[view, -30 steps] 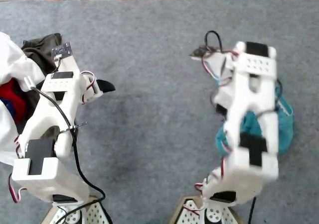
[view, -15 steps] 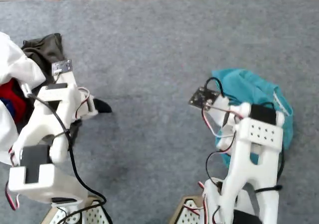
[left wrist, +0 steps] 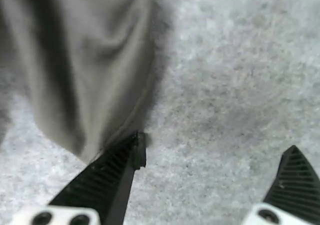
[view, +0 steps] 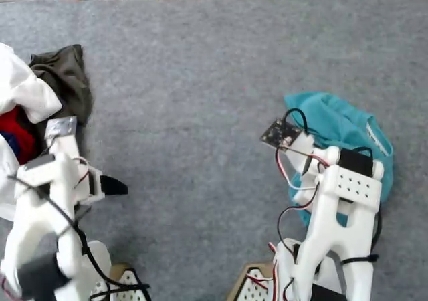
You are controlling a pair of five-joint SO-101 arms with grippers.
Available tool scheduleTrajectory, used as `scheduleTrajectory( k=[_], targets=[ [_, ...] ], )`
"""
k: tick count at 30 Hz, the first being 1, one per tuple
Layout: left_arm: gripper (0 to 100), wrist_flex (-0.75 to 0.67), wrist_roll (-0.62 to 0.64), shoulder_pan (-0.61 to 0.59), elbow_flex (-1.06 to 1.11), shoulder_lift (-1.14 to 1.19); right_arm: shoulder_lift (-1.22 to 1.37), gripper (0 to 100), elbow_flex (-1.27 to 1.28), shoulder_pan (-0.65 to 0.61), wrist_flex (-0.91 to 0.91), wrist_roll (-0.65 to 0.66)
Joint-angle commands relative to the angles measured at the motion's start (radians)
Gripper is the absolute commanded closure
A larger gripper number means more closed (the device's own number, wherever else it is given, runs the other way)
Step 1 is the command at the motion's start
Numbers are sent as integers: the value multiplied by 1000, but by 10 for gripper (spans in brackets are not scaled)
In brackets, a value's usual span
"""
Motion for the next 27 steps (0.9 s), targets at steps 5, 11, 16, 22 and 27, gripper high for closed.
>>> scheduleTrajectory(
  k=[5,11,16,22,27],
  targets=[
    [584,-68,-11,-25,183,-311,-21,966,-21,14,54,-49],
    [584,-69,32,-27,265,-482,-21,959,-226,51,158,-41],
    [584,-68,32,-27,283,-520,-16,884,-315,12,199,55],
    [584,-71,31,-25,278,-520,-13,814,-300,12,167,193],
    [584,-83,29,-28,283,-519,-18,812,-295,55,173,336]
  ],
)
